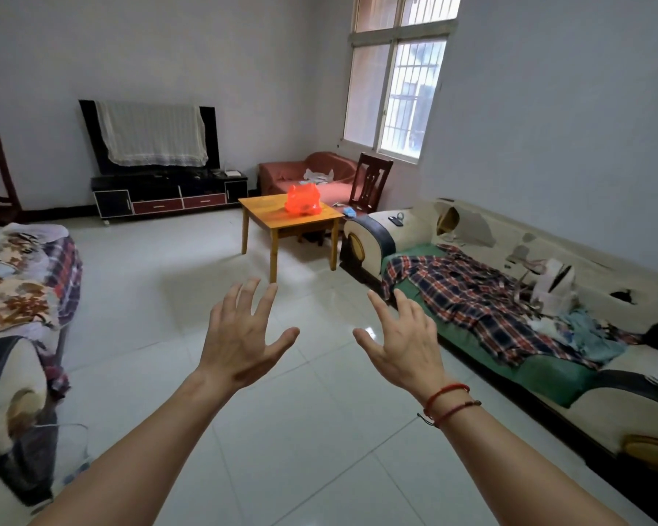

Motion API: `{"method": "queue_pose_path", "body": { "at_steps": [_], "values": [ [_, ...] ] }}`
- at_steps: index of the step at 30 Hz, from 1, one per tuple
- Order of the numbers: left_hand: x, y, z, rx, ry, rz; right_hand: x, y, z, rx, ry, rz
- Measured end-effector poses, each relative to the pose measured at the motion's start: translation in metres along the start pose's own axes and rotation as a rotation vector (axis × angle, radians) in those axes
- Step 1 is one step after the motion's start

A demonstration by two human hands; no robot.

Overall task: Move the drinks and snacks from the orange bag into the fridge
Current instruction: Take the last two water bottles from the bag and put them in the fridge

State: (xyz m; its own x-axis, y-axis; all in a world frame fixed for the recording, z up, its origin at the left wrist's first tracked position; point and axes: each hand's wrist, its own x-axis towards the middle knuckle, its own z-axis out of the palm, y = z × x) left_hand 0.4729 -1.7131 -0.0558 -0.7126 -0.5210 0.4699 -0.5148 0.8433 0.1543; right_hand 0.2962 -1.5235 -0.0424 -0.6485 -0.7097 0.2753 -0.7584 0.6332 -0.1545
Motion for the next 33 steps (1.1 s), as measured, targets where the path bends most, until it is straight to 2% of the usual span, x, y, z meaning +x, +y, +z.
{"method": "queue_pose_path", "body": {
  "at_steps": [11, 22, 33],
  "values": [
    [0.155, -0.032, 0.099, 0.018, -0.049, 0.038, 0.174, 0.033, 0.070, 0.012, -0.024, 0.004],
    [0.370, -0.041, 0.213, 0.051, -0.106, -0.016, 0.402, 0.103, 0.135, -0.006, -0.064, -0.004],
    [0.516, -0.084, 0.312, 0.020, -0.149, -0.053, 0.577, 0.126, 0.201, -0.009, -0.121, -0.033]
  ]
}}
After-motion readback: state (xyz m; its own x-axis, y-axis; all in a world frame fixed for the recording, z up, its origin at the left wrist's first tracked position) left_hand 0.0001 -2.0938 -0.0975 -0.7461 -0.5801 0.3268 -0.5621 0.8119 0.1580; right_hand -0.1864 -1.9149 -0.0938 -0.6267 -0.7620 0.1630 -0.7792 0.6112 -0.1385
